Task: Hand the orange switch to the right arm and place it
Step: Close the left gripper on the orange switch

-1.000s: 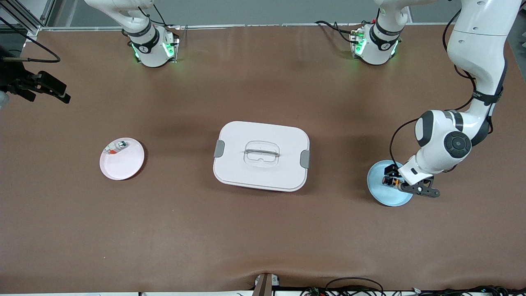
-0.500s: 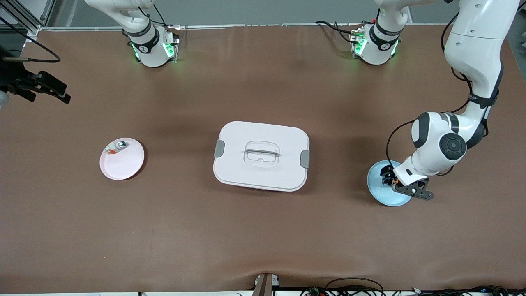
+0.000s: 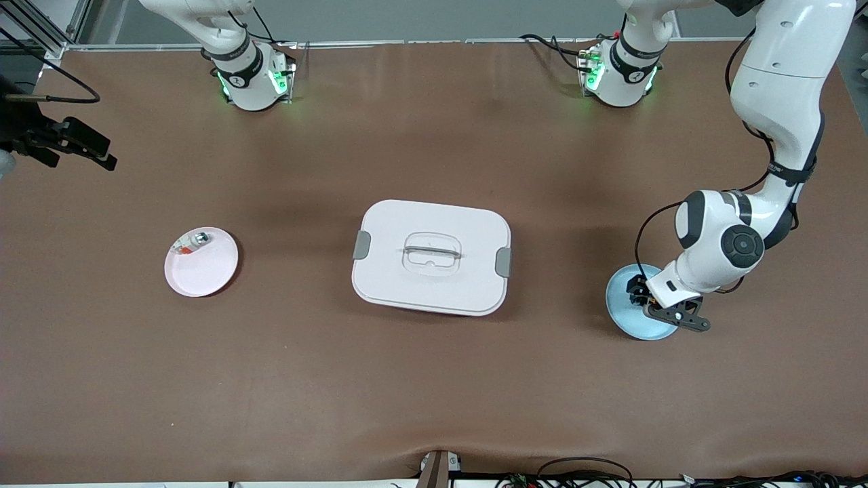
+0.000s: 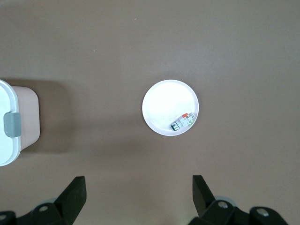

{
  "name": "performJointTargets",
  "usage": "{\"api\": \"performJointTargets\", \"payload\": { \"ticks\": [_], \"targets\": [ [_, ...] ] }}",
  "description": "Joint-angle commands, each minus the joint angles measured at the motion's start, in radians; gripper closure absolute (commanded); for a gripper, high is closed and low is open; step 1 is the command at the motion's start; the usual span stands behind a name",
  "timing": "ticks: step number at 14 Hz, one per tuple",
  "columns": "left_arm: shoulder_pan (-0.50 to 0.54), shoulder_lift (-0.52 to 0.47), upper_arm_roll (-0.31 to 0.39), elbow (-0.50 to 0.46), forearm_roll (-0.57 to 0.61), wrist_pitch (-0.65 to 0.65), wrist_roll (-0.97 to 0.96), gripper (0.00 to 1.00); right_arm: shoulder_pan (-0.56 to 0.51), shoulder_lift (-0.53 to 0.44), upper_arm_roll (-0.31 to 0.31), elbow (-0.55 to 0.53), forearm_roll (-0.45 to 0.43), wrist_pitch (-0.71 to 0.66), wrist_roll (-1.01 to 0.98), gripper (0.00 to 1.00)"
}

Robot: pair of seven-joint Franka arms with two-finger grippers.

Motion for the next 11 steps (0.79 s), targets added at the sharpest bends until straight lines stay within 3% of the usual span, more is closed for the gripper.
{"api": "performJointTargets", "payload": {
  "ticks": [1, 2, 5, 6, 11],
  "targets": [
    [0.008, 0.014, -0.006, 0.009, 0.003, 0.007, 0.027, 0.3, -0.006, -0.003, 0.004, 0.003, 0.015, -0.009, 0.0, 0.0],
    [0.008, 0.014, -0.006, 0.009, 0.003, 0.007, 0.028, 0.42, -0.006, -0.003, 0.005, 0.003, 0.015, -0.009, 0.0, 0.0],
    [0.003, 0.001, -0.008, 0.009, 0.003, 0.004, 0.028, 0.93, -0.006, -0.003, 0.005, 0.003, 0.015, -0.009, 0.0, 0.0],
    [0.003, -0.009, -0.009, 0.009, 0.002, -0.001, 0.027, 1.0, -0.006, -0.003, 0.005, 0.003, 0.015, -0.009, 0.0, 0.0],
    [0.003, -0.137, -0.037, 0.004, -0.002, -0.082, 0.006, 1.0, -0.006, -0.003, 0.004, 0.003, 0.015, -0.009, 0.0, 0.0]
  ]
}}
